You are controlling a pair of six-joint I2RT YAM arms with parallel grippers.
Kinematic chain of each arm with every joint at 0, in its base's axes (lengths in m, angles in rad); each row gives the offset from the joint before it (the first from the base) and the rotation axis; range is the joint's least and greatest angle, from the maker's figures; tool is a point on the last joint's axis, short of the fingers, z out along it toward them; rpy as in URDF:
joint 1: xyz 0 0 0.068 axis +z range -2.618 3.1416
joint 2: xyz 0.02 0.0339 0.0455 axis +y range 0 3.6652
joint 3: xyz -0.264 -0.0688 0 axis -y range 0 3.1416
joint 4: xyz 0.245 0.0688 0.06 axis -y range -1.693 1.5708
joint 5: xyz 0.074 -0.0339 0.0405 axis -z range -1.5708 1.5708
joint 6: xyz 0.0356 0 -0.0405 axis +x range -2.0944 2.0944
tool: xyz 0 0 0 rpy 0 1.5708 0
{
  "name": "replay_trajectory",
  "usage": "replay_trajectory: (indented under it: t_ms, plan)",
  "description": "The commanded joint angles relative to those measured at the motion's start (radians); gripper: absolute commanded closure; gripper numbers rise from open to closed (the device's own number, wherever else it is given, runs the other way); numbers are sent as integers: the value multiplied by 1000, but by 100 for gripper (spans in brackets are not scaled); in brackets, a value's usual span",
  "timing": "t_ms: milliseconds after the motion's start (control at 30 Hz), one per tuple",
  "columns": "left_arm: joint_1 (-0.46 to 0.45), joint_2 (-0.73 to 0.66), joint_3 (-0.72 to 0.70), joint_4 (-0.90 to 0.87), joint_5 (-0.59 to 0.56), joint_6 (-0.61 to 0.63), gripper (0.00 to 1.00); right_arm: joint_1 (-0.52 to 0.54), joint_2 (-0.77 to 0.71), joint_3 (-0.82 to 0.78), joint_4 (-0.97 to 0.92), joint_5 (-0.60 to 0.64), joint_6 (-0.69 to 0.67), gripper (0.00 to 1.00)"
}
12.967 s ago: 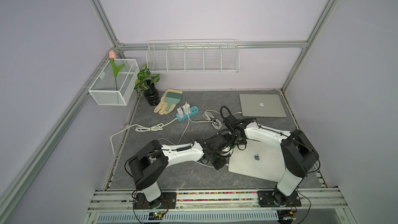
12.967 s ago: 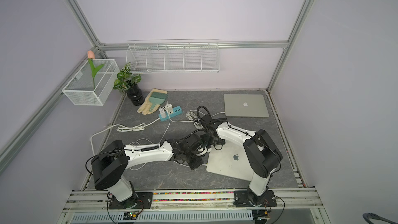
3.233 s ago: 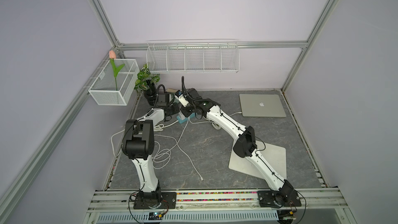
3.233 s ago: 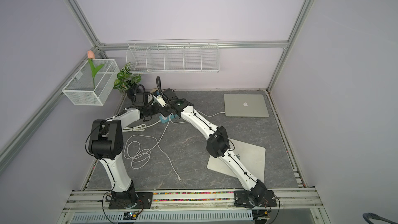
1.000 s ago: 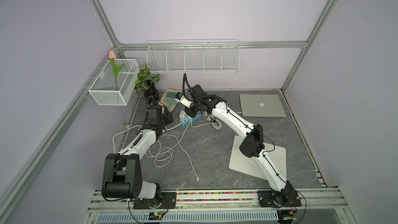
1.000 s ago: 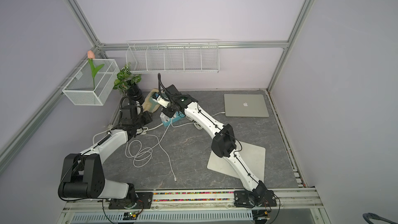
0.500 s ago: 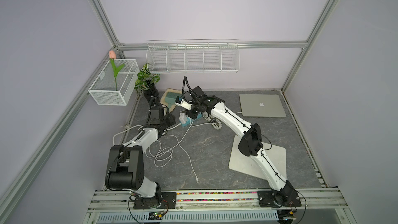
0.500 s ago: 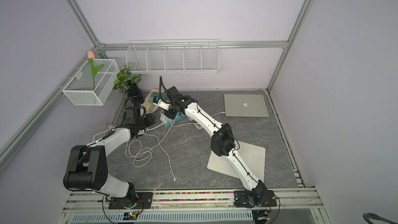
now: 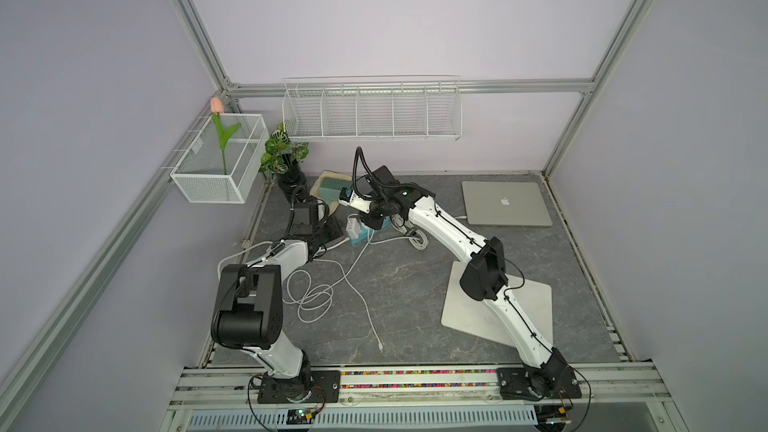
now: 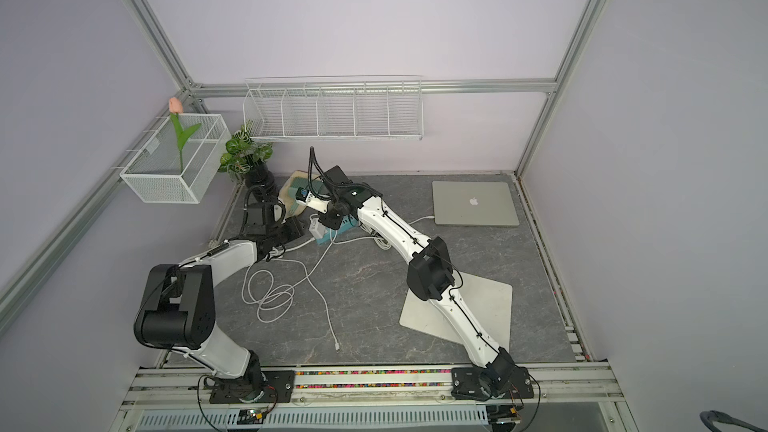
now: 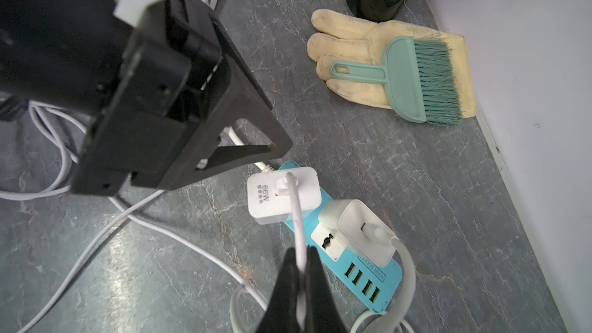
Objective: Unplug the laptop charger
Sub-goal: Remove the plug from the socket.
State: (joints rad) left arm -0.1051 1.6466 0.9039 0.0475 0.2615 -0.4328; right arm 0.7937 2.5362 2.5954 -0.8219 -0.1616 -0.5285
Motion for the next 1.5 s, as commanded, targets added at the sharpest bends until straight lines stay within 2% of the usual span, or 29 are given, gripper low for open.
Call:
replay_trajectory:
  t_ms: [0,367,500,733,933,1100,1267,1467]
  plan:
    - [-9,34,36,46,51,-15,54,-12,-27,-37,-17,11,-12,93]
    - [-40,102,81,39,56,-11,57,-11,-80,-110,24,32,19,93]
    - [-52,86,74,48,50,-9,57,-13,-97,-139,41,49,31,93]
    - [-107,100,108,28,34,-15,58,-11,-99,-135,55,129,44,93]
    - [-114,104,92,16,11,-20,60,5,-102,-132,52,133,63,91]
    - [-113,52,57,-13,-44,-4,61,12,-115,-133,42,117,102,92]
    - [-104,-60,-14,-3,-118,-23,60,13,-160,-152,28,28,120,93]
    - [-46,-187,-107,40,-110,-69,58,24,-238,-264,68,-30,117,93]
